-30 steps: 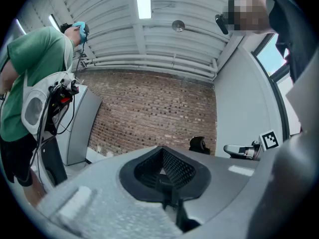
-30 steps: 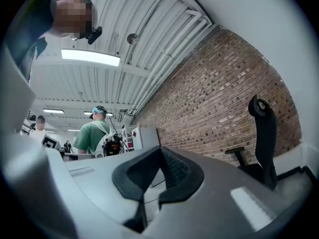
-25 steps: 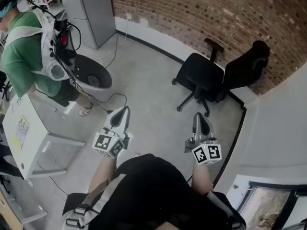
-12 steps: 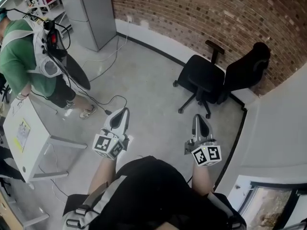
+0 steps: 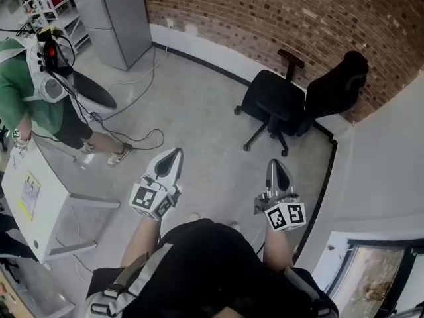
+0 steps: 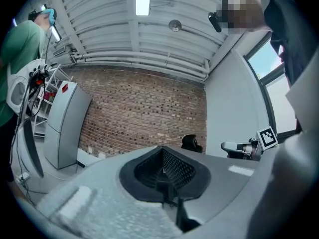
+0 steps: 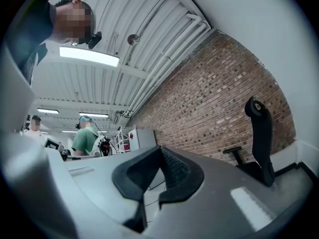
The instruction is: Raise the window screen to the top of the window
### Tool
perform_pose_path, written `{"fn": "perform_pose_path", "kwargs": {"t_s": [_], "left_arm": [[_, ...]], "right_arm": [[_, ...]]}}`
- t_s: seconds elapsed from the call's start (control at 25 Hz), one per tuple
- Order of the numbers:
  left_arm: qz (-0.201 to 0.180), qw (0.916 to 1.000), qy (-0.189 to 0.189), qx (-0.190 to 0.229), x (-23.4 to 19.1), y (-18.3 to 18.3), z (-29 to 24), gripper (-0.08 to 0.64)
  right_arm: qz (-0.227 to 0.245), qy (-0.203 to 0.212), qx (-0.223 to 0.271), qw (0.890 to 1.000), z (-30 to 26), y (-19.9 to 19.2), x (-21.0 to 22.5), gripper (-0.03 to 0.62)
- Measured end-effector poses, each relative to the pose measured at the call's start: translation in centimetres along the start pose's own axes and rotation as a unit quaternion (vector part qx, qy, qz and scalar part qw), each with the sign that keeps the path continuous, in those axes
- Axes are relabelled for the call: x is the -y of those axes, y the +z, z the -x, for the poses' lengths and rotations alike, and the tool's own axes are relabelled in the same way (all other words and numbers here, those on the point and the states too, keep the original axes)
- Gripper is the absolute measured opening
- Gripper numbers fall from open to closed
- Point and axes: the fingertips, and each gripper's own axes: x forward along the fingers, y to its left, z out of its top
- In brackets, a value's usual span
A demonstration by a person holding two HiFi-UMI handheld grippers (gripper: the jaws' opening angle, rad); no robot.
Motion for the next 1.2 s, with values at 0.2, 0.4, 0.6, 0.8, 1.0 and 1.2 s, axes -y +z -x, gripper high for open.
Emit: {"fn": "perform_pose_path", "kwargs": {"t_s": [0.2, 0.4, 0.6, 0.8, 1.0, 1.2], "left_arm": [[0.011, 0.9993, -0.035, -0.009, -0.3, 0.0, 0.0, 0.005], [0.018, 0.9959, -0.087, -0.015, 0.5, -0.3, -0.8, 0.005], [0.025, 0.9897, -0.140, -0.019, 3.2, -0.7, -1.8, 0.005], [0.029, 0.9836, -0.177, -0.020, 6.9, -1.1, -2.7, 0.005], [0.032, 0.9765, -0.212, -0.022, 10.9, -1.1, -3.3, 0.005], [0.038, 0.9636, -0.263, -0.027, 17.4, -1.4, -3.6, 0.005]], "right_arm": [[0.003, -0.043, 0.011, 0.999, 2.0, -0.2, -0.8, 0.005], [0.005, -0.101, 0.026, 0.994, 5.2, 0.2, -1.0, 0.006], [0.012, -0.152, 0.045, 0.987, 9.0, 1.1, -0.7, 0.005], [0.017, -0.184, 0.062, 0.981, 12.6, 2.4, 0.5, 0.005], [0.030, -0.211, 0.079, 0.974, 16.9, 4.2, 1.0, 0.006], [0.036, -0.268, 0.090, 0.958, 23.9, 6.2, 2.8, 0.005]]}}
